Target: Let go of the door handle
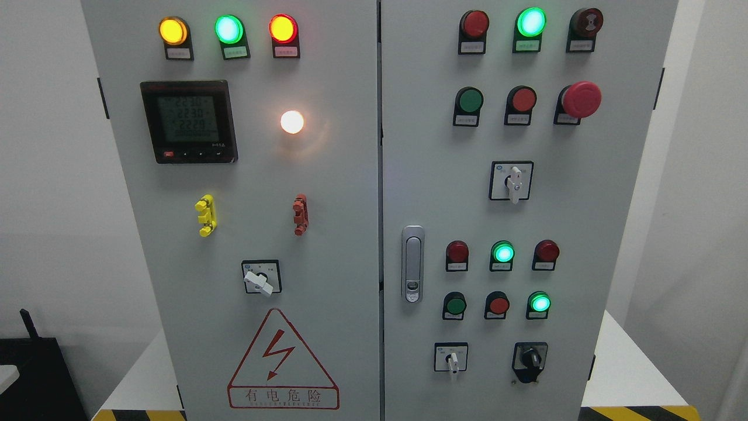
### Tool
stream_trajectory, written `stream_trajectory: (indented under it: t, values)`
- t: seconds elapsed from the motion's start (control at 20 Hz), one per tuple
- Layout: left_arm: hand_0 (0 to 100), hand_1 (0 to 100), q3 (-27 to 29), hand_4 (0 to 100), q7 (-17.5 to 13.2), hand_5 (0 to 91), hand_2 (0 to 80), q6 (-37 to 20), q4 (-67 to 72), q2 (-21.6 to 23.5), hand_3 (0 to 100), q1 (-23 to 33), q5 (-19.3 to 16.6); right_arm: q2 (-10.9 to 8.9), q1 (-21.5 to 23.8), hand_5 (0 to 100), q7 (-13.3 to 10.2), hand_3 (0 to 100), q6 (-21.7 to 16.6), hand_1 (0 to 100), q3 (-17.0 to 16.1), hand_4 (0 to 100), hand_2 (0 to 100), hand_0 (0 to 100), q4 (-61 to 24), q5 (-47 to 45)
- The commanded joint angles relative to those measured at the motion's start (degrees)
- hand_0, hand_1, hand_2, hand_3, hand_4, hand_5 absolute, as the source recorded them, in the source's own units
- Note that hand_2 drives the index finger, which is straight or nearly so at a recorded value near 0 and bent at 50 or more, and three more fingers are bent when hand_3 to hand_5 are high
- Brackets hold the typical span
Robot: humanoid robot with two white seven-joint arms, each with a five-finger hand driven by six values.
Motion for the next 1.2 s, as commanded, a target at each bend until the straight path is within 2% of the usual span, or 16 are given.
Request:
stream_trajectory:
  t: [0.0,0.3,0.4,0.45,0.5,0.55,0.6,0.65,0.7,0.8,0.95,1.05,1.15]
  values:
    - [12,39,-0.79,0,-0.04,0.0,0.0,0.05,1.14,-0.01,0,0.01,0.0,0.31,0.04,3,-0.02,0,0.11,3,0.07,2,0,54,0.31,0.0]
    - [12,39,-0.79,0,-0.04,0.0,0.0,0.05,1.14,-0.01,0,0.01,0.0,0.31,-0.05,5,-0.02,1,0.11,3,0.07,4,0,54,0.22,0.17]
    - [12,39,-0.79,0,-0.04,0.0,0.0,0.05,1.14,-0.01,0,0.01,0.0,0.31,-1.45,17,-0.02,14,-0.24,7,0.07,18,0,53,0.22,2.36]
    - [12,39,-0.79,0,-0.04,0.0,0.0,0.05,1.14,-0.01,0,0.01,0.0,0.31,-2.33,25,-0.28,28,-0.68,12,0.07,31,0,51,0.13,5.59]
    - [12,39,-0.79,0,-0.04,0.0,0.0,0.05,1.14,-0.01,0,0.01,0.0,0.31,-2.86,38,-1.51,40,-0.77,19,-0.02,40,0,48,0.13,10.84]
    - [12,39,-0.79,0,-0.04,0.0,0.0,0.05,1.14,0.08,0,0.01,0.0,0.31,-3.91,43,-3.95,44,-0.77,22,-0.02,44,0,47,0.22,16.99]
    - [12,39,-0.79,0,-0.04,0.0,0.0,0.05,1.14,-0.01,0,0.01,0.0,0.48,-4.96,51,-7.46,49,-0.77,26,0.16,49,0,44,0.48,22.88]
    - [12,39,-0.79,0,-0.04,0.0,0.0,0.05,1.14,-0.01,0,0.01,0.0,1.27,-6.36,60,-10.54,56,-0.6,31,0.25,56,0,40,1.09,28.07]
    - [12,39,-0.79,0,-0.04,0.0,0.0,0.05,1.14,-0.01,0,0.01,0.0,2.41,-8.47,65,-13.27,60,-0.51,32,0.25,58,0,39,2.23,32.65]
    - [12,39,-0.79,0,-0.04,0.0,0.0,0.05,1.14,0.08,0,0.01,0.0,4.35,-11.9,82,-17.14,76,-0.25,37,0.16,74,0,35,4.17,40.13]
    - [12,39,-0.79,0,-0.04,0.0,0.0,0.05,1.14,-0.01,0,0.01,0.0,4.53,-13.93,93,-19.61,86,1.76,37,0.42,84,0,32,4.7,51.28]
    - [12,39,-0.79,0,-0.04,0.0,0.0,0.05,1.14,-0.01,0,0.01,0.0,4.53,-15.42,97,-21.73,98,5.18,30,1.91,89,0,30,5.4,57.36]
    - [12,39,-0.79,0,-0.04,0.0,0.0,0.05,1.14,-0.01,0,0.01,0.0,4.53,-16.57,99,-21.82,100,10.01,28,4.28,97,0,31,6.19,61.85]
